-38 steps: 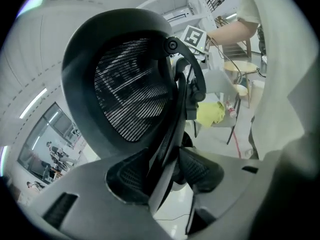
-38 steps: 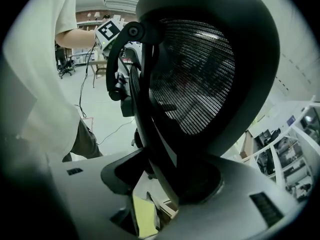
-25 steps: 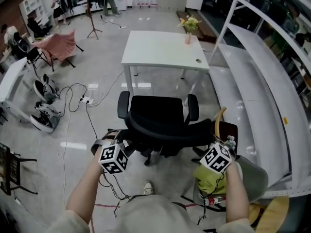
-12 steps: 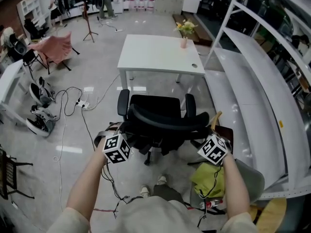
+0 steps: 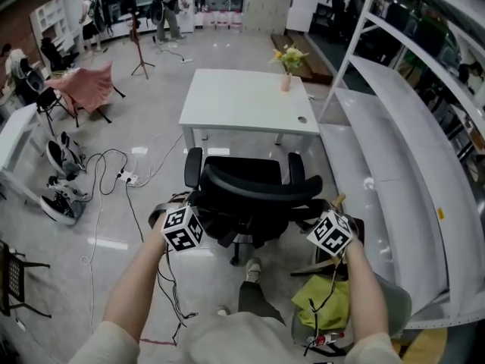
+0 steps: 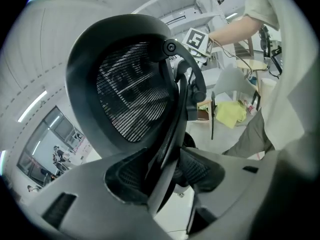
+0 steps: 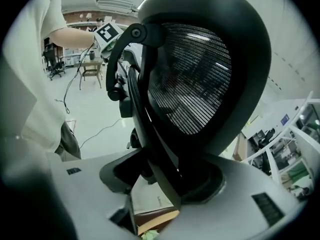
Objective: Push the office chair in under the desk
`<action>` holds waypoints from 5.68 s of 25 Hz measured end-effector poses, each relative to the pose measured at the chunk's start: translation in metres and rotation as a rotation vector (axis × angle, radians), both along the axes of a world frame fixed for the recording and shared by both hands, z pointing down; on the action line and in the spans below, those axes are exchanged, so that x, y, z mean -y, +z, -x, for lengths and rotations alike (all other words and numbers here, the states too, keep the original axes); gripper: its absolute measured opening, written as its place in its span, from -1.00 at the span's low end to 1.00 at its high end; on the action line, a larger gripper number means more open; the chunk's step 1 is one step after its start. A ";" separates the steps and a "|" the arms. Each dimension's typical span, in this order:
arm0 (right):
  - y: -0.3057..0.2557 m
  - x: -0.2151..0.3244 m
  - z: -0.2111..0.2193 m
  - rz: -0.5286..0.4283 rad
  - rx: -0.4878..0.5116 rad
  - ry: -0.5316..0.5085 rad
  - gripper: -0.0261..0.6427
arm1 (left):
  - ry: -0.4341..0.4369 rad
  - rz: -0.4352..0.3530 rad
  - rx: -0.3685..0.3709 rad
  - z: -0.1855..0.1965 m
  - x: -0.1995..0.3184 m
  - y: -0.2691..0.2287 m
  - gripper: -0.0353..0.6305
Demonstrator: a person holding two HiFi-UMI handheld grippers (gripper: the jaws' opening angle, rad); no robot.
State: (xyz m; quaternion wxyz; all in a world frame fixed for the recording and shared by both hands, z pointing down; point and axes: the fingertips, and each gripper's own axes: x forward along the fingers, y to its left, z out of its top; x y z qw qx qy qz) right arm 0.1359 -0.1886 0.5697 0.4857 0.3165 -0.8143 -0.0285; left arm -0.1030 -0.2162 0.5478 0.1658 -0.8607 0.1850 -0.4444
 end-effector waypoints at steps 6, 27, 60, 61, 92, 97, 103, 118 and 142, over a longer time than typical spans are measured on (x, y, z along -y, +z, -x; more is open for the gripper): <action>0.001 0.045 -0.014 -0.015 -0.005 -0.006 -0.24 | -0.013 -0.012 0.001 -0.013 0.047 0.001 -0.26; 0.000 0.213 -0.051 -0.035 -0.004 -0.056 -0.25 | -0.073 -0.006 0.017 -0.050 0.208 0.002 -0.26; 0.002 0.352 -0.054 -0.026 -0.005 -0.061 -0.26 | -0.083 -0.002 0.015 -0.053 0.348 0.003 -0.24; 0.003 0.355 -0.054 -0.029 -0.007 -0.055 -0.26 | -0.081 -0.009 0.015 -0.053 0.353 0.004 -0.24; 0.004 0.464 -0.065 -0.066 -0.047 0.004 -0.20 | -0.116 -0.050 0.013 -0.063 0.455 0.003 -0.22; 0.004 0.468 -0.066 -0.079 -0.062 0.004 -0.19 | -0.117 -0.052 0.011 -0.064 0.456 0.003 -0.22; 0.005 0.469 -0.066 -0.113 -0.086 0.000 -0.19 | -0.115 -0.068 0.008 -0.064 0.457 0.003 -0.20; -0.041 0.444 -0.057 -0.205 -0.026 0.094 -0.31 | -0.173 -0.178 -0.199 -0.035 0.433 -0.041 -0.18; -0.303 0.284 0.014 -0.650 0.792 0.266 -0.69 | -0.218 -0.395 -0.809 -0.009 0.319 -0.266 -0.54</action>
